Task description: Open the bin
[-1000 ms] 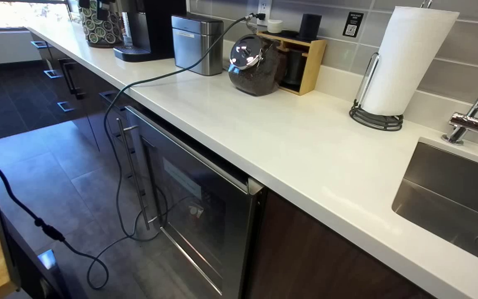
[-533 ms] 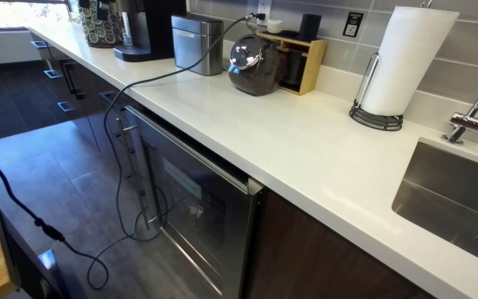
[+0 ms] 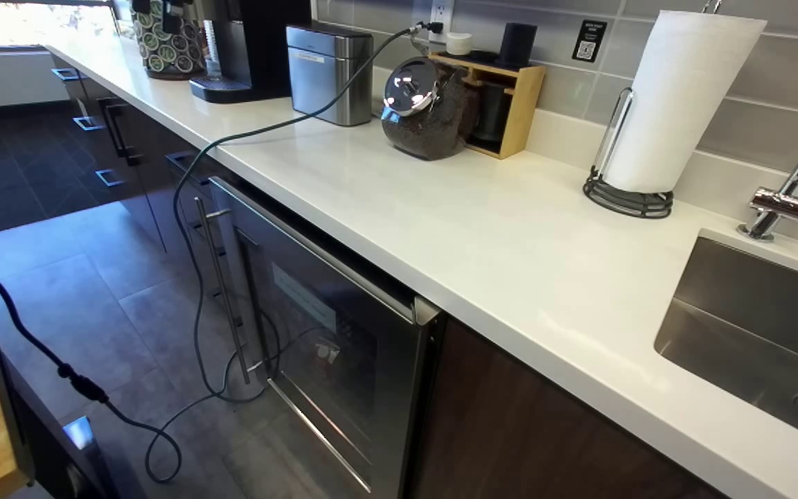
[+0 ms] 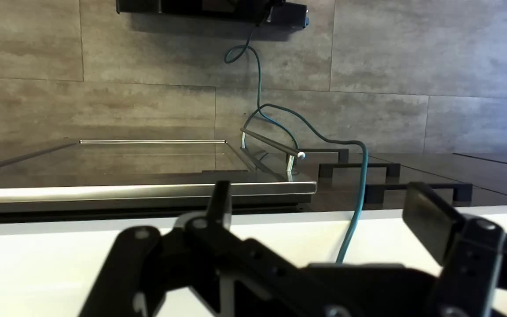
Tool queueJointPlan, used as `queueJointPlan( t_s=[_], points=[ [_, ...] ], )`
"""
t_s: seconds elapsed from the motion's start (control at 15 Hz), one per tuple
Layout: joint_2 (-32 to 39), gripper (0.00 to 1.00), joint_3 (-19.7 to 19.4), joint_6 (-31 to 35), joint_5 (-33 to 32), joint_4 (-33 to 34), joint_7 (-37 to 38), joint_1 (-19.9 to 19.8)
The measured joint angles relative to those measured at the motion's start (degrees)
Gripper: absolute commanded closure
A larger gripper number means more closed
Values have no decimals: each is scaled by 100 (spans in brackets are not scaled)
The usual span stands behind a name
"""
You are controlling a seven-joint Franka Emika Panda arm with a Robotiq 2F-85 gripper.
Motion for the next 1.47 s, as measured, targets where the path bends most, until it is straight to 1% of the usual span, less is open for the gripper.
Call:
queueJointPlan(
  t_s=[0.13, 0.27, 0.33, 0.53, 0.67, 0.73, 0.8, 0.93, 1.07, 1.47],
  points=[
    [40, 0, 120, 352, 141, 10, 7, 23],
    [164, 0, 365, 1047, 260, 63, 199, 104],
    [261, 0, 523, 1520, 263, 101, 377, 161],
    [660, 0, 978, 2944, 74, 297, 1161, 275],
    [988, 0, 1193, 3709, -299, 510, 1892, 288],
    [1160, 0, 1261, 3960, -547, 648, 2320, 290],
    [1314, 0, 1298, 3996, -756, 798, 2607, 299],
    [1544, 0, 1331, 3995, -926, 1027, 2850, 310],
    [1631, 0, 1330, 3994, -955, 1125, 2894, 308],
    [1637, 0, 1330, 3994, -958, 1138, 2903, 308]
  ],
)
